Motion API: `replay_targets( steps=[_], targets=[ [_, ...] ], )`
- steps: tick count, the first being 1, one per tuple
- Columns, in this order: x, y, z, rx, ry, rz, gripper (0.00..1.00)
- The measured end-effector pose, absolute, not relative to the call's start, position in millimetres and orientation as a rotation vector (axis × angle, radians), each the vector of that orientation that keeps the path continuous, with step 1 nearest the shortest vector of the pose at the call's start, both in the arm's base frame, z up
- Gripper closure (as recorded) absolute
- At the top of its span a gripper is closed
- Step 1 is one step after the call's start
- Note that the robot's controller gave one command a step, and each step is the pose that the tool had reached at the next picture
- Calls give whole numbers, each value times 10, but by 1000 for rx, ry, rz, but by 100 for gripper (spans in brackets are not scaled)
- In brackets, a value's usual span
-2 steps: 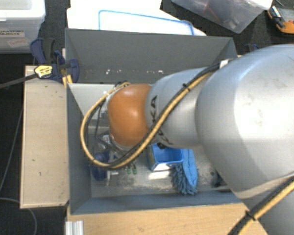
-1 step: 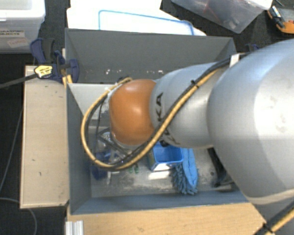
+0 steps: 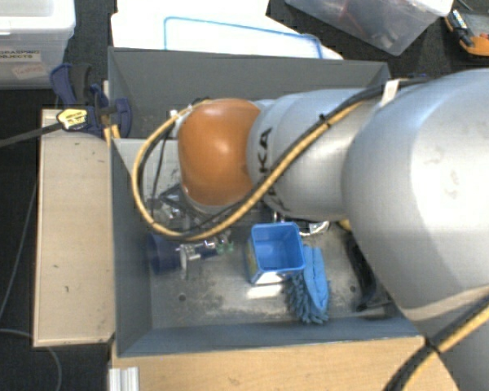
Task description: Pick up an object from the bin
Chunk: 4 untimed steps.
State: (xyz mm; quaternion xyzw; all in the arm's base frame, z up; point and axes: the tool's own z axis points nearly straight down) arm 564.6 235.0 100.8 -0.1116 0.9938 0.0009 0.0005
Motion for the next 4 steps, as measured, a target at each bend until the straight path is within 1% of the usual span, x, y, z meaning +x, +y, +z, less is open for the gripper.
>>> replay_targets(
  steps=[1, 2, 3, 4],
  targets=[
    [5508, 2336, 701, -51, 3131, 9, 0],
    [5909, 2149, 707, -341, 3118, 5, 100],
    [5909, 2150, 707, -340, 3119, 6, 100],
    [5888, 2143, 1025, -338, 3125, 3, 100]
  ],
)
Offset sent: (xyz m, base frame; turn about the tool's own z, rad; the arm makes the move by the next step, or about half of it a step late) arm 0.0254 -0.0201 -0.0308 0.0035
